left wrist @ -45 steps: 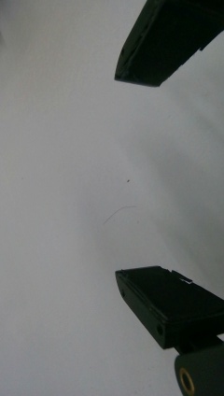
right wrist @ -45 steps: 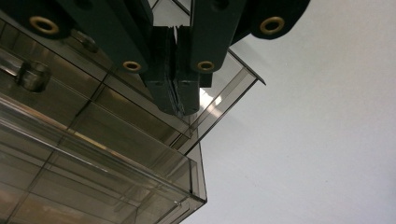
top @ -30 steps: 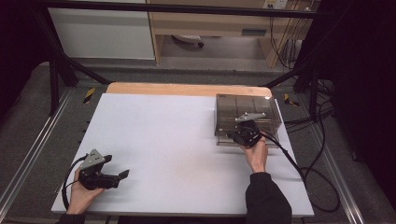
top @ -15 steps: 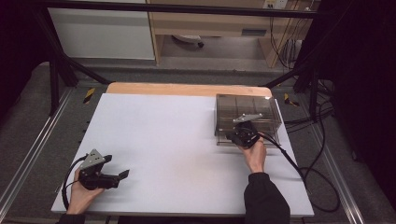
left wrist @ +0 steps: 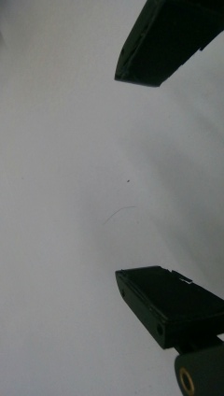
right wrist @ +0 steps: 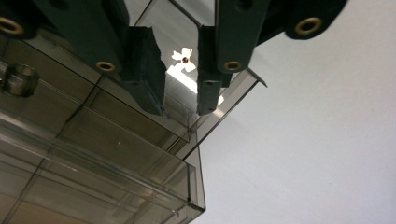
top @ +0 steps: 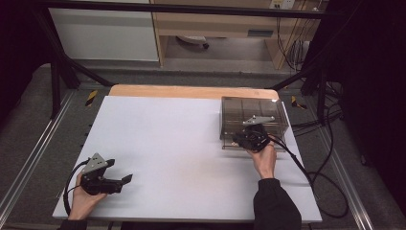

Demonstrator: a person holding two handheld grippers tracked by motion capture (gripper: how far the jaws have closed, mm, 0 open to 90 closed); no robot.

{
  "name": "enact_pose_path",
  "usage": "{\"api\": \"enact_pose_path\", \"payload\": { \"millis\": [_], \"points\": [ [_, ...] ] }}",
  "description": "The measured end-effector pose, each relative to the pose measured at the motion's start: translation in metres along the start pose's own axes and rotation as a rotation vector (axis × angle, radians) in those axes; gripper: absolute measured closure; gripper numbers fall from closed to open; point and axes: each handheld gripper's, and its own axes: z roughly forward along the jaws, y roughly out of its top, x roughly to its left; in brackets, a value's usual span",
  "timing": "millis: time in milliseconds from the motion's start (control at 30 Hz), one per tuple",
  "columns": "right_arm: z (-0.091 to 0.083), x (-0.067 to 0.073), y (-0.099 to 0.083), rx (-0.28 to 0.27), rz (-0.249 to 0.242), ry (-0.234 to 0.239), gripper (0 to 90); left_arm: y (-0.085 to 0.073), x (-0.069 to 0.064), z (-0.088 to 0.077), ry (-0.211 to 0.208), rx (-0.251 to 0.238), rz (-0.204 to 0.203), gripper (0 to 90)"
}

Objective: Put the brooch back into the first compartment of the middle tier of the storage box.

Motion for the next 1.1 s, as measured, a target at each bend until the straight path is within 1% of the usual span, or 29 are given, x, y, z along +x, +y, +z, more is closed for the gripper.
{"api": "enact_pose_path", "payload": {
  "millis": [100,133,167,367,400,500,600,733,900,1033,1100],
  "points": [
    [-0.006,0.001,0.000,-0.009,0.004,0.003,64.8,0.000,0.000,0.000,-0.001,0.001,0.001,4.9],
    [-0.010,0.002,0.000,-0.021,0.002,0.004,60.5,0.000,0.000,0.000,-0.001,0.002,0.002,5.0],
    [-0.010,0.002,0.000,-0.021,0.002,0.004,60.5,0.000,0.000,0.000,-0.001,0.002,0.002,5.0],
    [-0.022,0.003,-0.001,-0.035,0.011,0.011,48.1,0.000,0.000,0.000,-0.001,0.002,0.002,4.9],
    [-0.025,0.003,-0.001,-0.048,0.014,0.011,46.0,0.000,0.000,0.000,-0.001,0.002,0.002,4.9],
    [-0.030,0.003,-0.002,-0.064,0.031,0.025,40.5,0.000,0.000,0.000,-0.002,0.002,0.003,4.9],
    [-0.036,0.004,-0.003,-0.077,0.032,0.032,34.0,0.000,0.000,0.000,-0.002,0.003,0.002,5.0],
    [-0.041,0.006,-0.005,-0.082,0.043,0.050,26.8,0.000,0.000,0.000,-0.002,0.003,0.003,4.9],
    [-0.049,0.008,-0.007,-0.118,0.029,0.056,15.8,0.000,-0.001,0.001,-0.002,0.004,0.002,4.9],
    [-0.055,0.010,-0.010,-0.134,0.020,0.066,10.2,0.000,-0.001,0.001,-0.003,0.004,0.003,4.9],
    [-0.056,0.011,-0.012,-0.133,0.020,0.072,7.8,0.000,-0.001,0.001,-0.003,0.004,0.003,4.9]
  ]
}}
